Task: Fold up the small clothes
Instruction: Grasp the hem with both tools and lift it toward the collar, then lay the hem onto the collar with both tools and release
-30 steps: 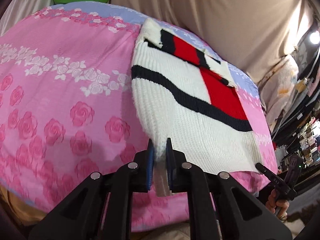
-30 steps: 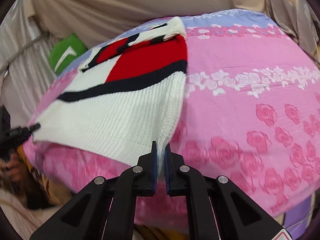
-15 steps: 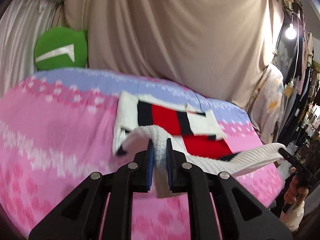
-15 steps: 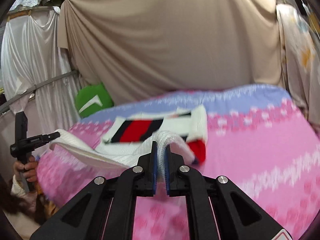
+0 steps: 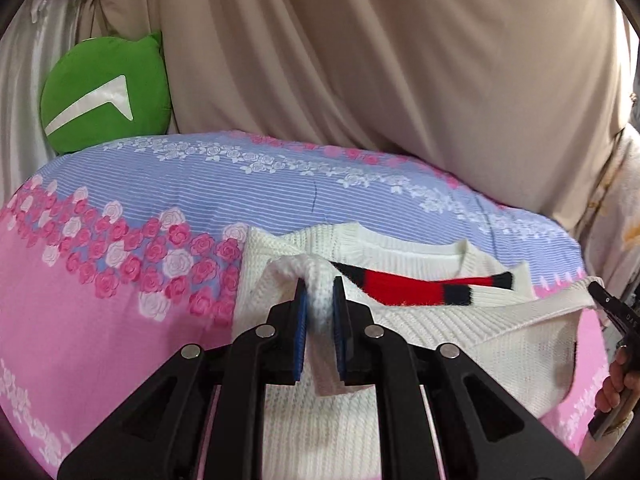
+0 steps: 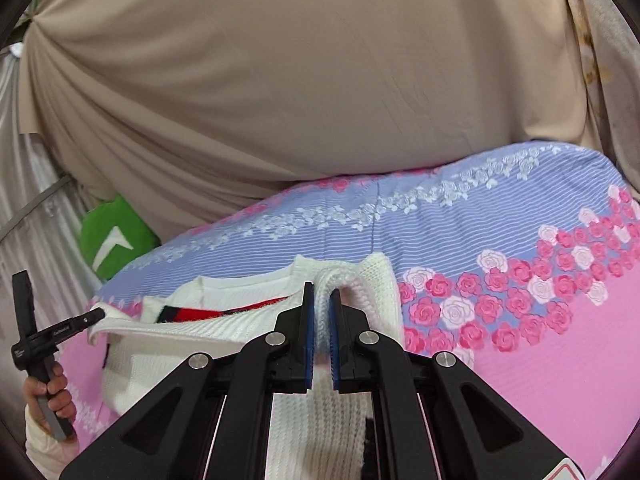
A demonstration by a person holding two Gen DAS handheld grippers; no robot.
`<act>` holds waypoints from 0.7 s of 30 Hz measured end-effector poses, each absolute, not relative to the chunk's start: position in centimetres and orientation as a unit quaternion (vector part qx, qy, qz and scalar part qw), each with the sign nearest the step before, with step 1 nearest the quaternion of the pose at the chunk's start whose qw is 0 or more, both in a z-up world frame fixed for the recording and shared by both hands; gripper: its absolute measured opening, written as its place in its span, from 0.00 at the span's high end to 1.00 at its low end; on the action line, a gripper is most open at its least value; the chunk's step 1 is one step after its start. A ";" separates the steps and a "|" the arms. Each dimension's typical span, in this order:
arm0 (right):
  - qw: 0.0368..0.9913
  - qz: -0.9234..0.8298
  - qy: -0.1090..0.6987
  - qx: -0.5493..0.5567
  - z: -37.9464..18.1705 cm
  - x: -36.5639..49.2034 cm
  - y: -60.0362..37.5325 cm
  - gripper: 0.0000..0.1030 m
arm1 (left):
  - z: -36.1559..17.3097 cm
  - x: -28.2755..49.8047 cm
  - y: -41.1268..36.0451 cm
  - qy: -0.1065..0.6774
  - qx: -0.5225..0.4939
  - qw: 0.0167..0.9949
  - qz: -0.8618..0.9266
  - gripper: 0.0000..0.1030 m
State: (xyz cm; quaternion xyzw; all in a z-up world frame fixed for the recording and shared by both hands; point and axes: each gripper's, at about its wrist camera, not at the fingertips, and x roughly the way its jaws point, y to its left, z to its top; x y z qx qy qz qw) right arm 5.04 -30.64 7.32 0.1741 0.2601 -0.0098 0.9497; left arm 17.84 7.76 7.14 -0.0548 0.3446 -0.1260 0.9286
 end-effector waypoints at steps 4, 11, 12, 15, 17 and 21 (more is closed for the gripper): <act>0.939 -0.022 0.285 0.194 5.2 9.0 -31.9 0.95 | 5.2 21.2 6.7 0.366 -0.049 0.923 -0.110 0.89; 0.925 -0.037 0.313 0.213 2.1 13.4 -33.2 0.95 | 2.7 24.9 5.9 0.385 -0.041 0.918 -0.091 0.89; 0.923 -0.039 0.317 0.213 1.8 13.8 -33.2 0.95 | 2.4 25.2 5.8 0.386 -0.039 0.917 -0.089 0.89; 0.921 -0.045 0.328 0.206 0.6 15.0 -33.2 0.95 | 1.5 26.2 5.7 0.392 -0.037 0.915 -0.085 0.88; 0.920 -0.047 0.331 0.203 0.0 15.5 -33.3 0.95 | 0.9 26.8 5.6 0.394 -0.035 0.915 -0.083 0.88; 0.922 -0.050 0.334 0.188 -0.7 16.3 -33.0 0.96 | 0.1 27.3 5.3 0.383 -0.024 0.920 -0.077 0.85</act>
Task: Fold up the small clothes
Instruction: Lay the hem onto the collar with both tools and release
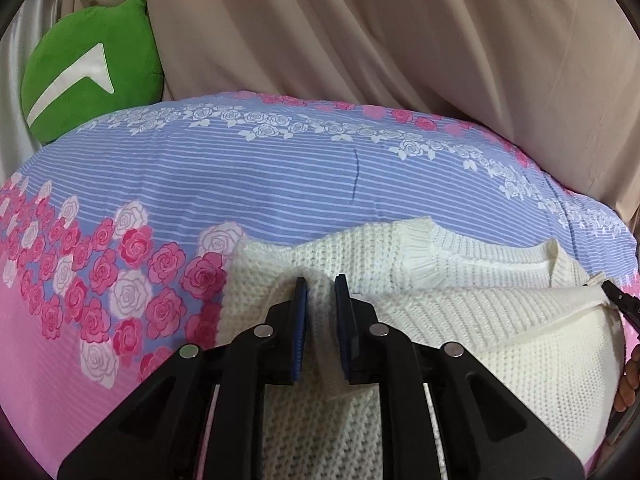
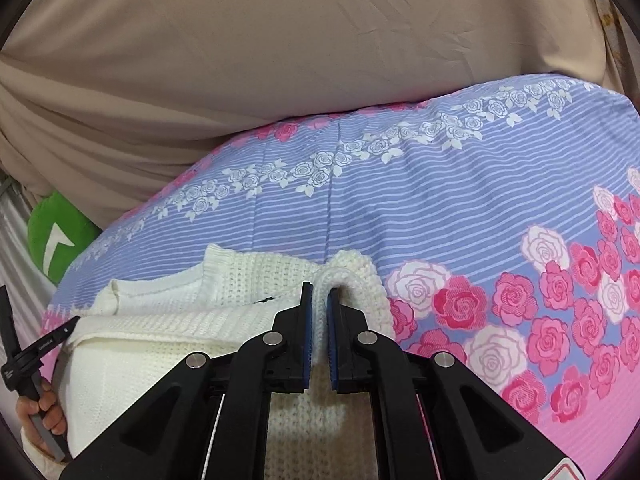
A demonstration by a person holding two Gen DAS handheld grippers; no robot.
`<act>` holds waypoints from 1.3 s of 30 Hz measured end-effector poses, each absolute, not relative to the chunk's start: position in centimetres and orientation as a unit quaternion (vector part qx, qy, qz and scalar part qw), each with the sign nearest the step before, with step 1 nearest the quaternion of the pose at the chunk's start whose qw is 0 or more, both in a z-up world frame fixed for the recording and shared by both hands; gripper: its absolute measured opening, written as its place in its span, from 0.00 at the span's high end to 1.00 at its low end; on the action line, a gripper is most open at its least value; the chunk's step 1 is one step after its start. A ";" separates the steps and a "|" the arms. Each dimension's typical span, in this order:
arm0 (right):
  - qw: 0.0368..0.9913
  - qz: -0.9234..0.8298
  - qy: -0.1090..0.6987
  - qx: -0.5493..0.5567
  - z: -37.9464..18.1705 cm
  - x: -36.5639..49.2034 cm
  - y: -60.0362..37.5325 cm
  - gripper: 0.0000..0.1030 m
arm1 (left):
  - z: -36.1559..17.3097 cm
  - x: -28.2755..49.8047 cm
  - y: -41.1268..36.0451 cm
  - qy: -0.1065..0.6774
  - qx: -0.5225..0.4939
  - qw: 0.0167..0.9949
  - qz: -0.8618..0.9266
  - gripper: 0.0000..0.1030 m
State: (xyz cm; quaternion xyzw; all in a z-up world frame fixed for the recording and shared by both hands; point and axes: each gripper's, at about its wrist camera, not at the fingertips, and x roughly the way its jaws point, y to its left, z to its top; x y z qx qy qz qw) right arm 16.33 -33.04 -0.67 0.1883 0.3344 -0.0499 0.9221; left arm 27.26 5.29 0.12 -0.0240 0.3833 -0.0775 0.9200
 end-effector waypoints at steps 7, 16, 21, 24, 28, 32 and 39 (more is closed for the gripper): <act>0.943 -0.014 0.252 0.218 2.2 12.8 -33.5 0.89 | 1.5 25.4 6.5 0.339 -0.054 0.935 -0.091 0.50; 0.949 0.103 0.299 0.020 4.1 5.4 -19.5 0.87 | 4.1 13.9 3.2 0.350 0.037 0.909 -0.225 0.45; 0.918 0.153 0.365 -0.030 -0.7 5.5 -14.0 0.90 | -0.8 13.2 0.6 0.401 0.059 0.889 -0.212 0.48; 0.915 0.122 0.384 -0.027 -2.2 5.8 -16.0 0.94 | -1.5 13.3 2.0 0.395 0.057 0.897 -0.188 0.51; 0.920 0.055 0.385 0.043 -2.3 4.1 -23.9 0.95 | -1.7 13.0 5.3 0.397 0.043 0.903 -0.158 0.53; 0.920 0.007 0.378 0.108 -2.6 1.8 -30.4 1.00 | -1.5 12.6 8.4 0.405 0.017 0.901 -0.153 0.64; 0.946 -0.040 0.310 0.090 2.8 4.5 -31.2 0.65 | 4.0 15.6 8.3 0.347 -0.011 0.926 -0.145 0.30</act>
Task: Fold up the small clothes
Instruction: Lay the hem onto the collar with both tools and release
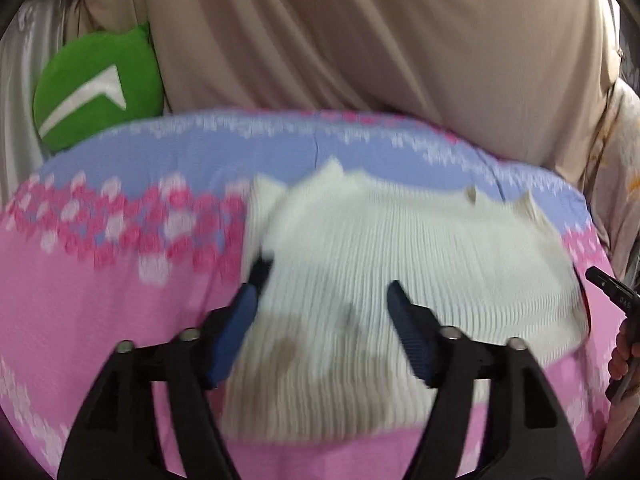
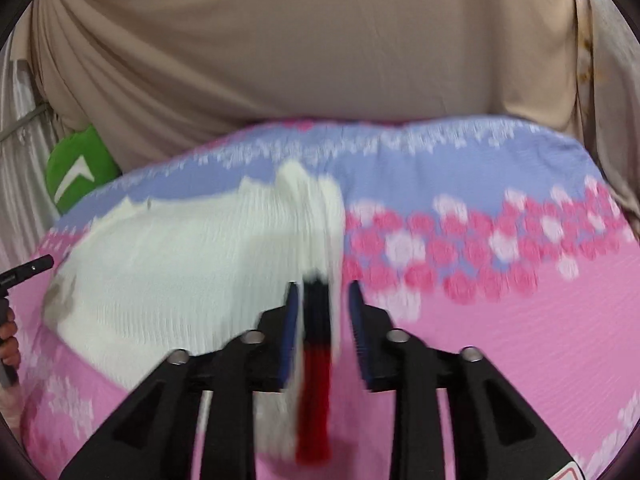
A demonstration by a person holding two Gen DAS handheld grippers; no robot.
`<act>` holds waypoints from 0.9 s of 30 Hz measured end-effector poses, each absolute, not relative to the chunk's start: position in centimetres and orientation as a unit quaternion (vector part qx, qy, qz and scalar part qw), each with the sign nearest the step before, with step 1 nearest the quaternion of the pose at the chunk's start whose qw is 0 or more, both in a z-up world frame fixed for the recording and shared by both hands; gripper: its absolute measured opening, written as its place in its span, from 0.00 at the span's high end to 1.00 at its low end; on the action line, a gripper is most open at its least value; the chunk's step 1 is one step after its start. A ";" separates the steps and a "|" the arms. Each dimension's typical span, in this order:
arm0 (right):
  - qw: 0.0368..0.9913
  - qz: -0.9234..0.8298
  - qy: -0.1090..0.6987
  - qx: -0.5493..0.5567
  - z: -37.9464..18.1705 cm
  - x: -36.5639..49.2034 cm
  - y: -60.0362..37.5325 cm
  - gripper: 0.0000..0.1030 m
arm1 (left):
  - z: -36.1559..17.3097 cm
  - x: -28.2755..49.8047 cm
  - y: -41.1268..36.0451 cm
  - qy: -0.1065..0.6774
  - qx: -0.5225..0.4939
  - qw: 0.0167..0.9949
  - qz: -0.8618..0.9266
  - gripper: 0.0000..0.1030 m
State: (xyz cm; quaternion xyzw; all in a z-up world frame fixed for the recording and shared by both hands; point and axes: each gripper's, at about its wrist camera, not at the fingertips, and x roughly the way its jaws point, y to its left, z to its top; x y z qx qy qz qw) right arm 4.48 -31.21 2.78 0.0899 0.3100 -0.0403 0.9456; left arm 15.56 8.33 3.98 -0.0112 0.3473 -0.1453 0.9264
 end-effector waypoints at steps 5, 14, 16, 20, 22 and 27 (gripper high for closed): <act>0.940 -0.029 0.313 0.131 4.2 11.1 -31.6 0.61 | 3.8 23.8 6.5 0.376 -0.025 0.916 -0.138 0.30; 0.921 -0.034 0.366 0.127 0.8 18.0 -30.6 0.81 | 0.4 29.7 5.9 0.428 -0.050 0.891 -0.144 0.80; 0.924 -0.025 0.359 0.131 1.1 17.9 -30.6 0.92 | 0.3 29.5 6.1 0.426 -0.054 0.892 -0.143 0.92; 0.945 -0.015 0.297 0.134 4.3 16.7 -30.5 0.93 | 2.4 28.3 6.9 0.380 -0.058 0.912 -0.144 0.93; 0.953 -0.007 0.266 0.145 6.1 16.1 -30.6 0.93 | 3.7 28.0 7.5 0.364 -0.066 0.919 -0.140 0.93; 0.950 -0.017 0.260 0.170 6.2 17.5 -32.0 0.93 | 3.3 29.7 8.2 0.372 -0.065 0.919 -0.113 0.93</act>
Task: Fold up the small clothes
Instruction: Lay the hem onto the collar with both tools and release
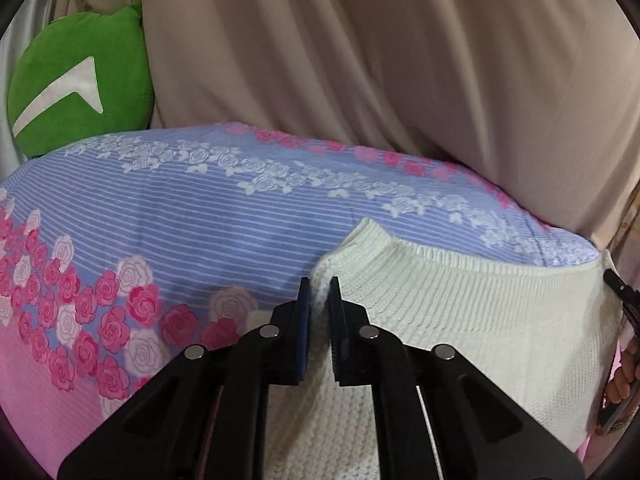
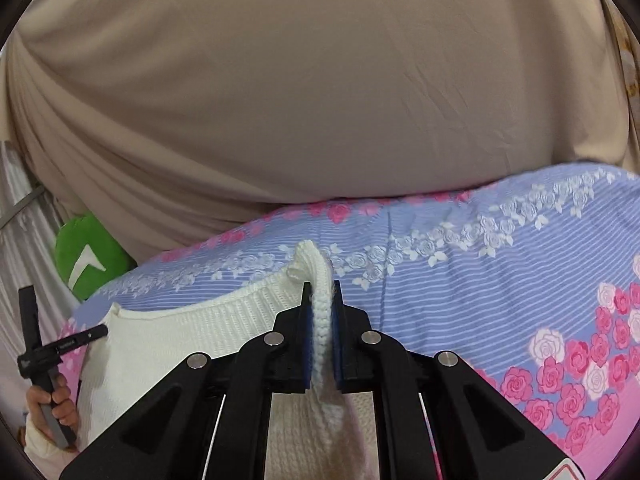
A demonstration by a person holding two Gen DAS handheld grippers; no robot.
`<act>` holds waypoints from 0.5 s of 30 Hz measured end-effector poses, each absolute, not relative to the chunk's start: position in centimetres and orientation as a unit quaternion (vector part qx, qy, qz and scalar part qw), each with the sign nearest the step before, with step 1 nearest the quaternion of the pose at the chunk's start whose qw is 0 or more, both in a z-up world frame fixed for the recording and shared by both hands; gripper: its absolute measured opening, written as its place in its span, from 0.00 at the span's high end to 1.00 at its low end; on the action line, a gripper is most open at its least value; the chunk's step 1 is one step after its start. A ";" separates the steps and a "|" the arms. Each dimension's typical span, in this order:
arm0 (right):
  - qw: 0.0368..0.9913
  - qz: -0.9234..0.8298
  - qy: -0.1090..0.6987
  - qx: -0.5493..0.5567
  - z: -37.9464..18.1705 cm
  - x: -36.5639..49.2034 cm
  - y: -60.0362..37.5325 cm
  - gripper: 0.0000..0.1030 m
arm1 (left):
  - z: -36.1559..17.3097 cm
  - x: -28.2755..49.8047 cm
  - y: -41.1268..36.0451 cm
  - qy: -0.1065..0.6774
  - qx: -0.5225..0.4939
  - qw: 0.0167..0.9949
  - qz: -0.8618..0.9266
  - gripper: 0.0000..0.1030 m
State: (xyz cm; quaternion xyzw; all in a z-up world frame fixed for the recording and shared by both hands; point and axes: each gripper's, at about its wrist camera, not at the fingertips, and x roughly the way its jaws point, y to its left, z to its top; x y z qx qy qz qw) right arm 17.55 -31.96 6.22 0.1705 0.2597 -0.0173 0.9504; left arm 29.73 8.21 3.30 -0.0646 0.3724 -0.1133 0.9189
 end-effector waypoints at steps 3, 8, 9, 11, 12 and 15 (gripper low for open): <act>0.932 -0.054 0.317 0.166 2.8 20.1 -32.7 0.93 | 1.2 31.2 8.0 0.404 -0.054 0.908 -0.100 0.93; 0.903 -0.112 0.396 0.124 -0.8 22.6 -32.6 0.95 | -0.3 31.8 7.2 0.418 -0.023 0.905 -0.073 0.92; 0.903 -0.124 0.399 0.099 -0.9 22.9 -31.9 0.94 | -0.5 31.7 6.7 0.413 -0.007 0.908 -0.064 0.92; 0.903 -0.141 0.401 0.052 -0.6 23.3 -30.4 0.91 | -0.5 31.3 5.3 0.400 0.037 0.915 -0.038 0.91; 0.906 -0.138 0.398 0.048 -0.5 23.2 -30.3 0.89 | -0.5 31.2 4.9 0.397 0.051 0.916 -0.032 0.89; 0.925 -0.123 0.338 0.120 1.8 19.9 -31.8 0.86 | 0.6 30.0 4.9 0.382 0.054 0.921 -0.044 0.83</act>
